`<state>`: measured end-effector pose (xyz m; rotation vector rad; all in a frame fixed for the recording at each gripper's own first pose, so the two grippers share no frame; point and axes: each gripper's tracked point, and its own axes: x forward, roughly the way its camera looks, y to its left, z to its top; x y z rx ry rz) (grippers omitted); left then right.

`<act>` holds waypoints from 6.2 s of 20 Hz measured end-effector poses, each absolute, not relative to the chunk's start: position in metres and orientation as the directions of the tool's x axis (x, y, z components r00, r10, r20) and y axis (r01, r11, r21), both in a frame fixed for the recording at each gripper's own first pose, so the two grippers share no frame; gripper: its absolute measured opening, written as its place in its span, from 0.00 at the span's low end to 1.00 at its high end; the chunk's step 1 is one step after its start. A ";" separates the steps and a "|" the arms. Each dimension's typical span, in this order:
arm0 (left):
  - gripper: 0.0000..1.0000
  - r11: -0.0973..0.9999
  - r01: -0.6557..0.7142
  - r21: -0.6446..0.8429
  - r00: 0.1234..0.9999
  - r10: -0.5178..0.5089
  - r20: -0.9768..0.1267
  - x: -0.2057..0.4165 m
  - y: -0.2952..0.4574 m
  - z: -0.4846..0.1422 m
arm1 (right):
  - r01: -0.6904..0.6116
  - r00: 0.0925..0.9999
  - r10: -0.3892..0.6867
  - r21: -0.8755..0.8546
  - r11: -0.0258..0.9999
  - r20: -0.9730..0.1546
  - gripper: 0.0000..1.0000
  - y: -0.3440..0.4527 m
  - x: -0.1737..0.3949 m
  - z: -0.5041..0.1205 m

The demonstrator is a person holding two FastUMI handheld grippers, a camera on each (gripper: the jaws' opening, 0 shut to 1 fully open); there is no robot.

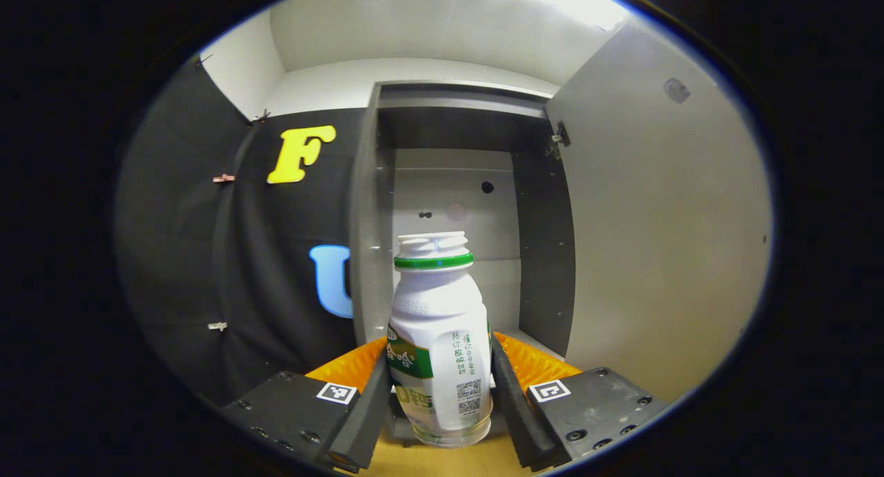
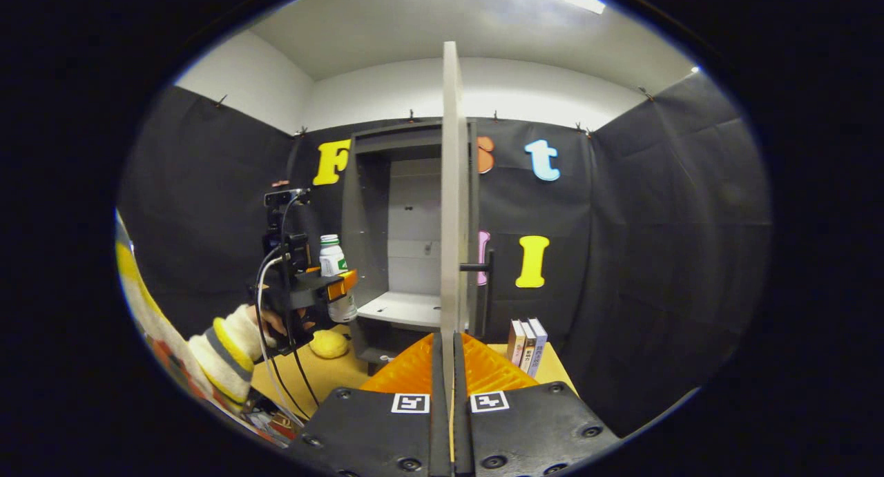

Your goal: Open the cabinet door with the right hand, grasp the bottle in the cabinet with the left hand and place it on the coaster, then close the cabinet door with the right hand.

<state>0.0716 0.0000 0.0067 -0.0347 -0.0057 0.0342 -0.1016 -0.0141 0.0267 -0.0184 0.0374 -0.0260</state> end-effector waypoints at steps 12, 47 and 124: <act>0.77 0.989 -0.102 0.107 0.993 0.108 -0.055 -0.046 0.059 -0.110 | -0.178 0.982 0.170 -0.094 0.980 -0.082 0.06 0.079 -0.045 -0.033; 0.96 0.987 -0.058 0.150 0.998 0.057 0.012 0.003 0.106 -0.314 | -0.087 0.889 0.037 -0.089 0.992 -0.456 0.06 0.090 0.062 -0.258; 0.96 0.996 0.008 0.091 0.999 -0.003 -0.053 0.013 0.198 -0.091 | -0.113 0.988 0.130 0.181 0.977 -0.087 0.98 0.126 0.092 -0.017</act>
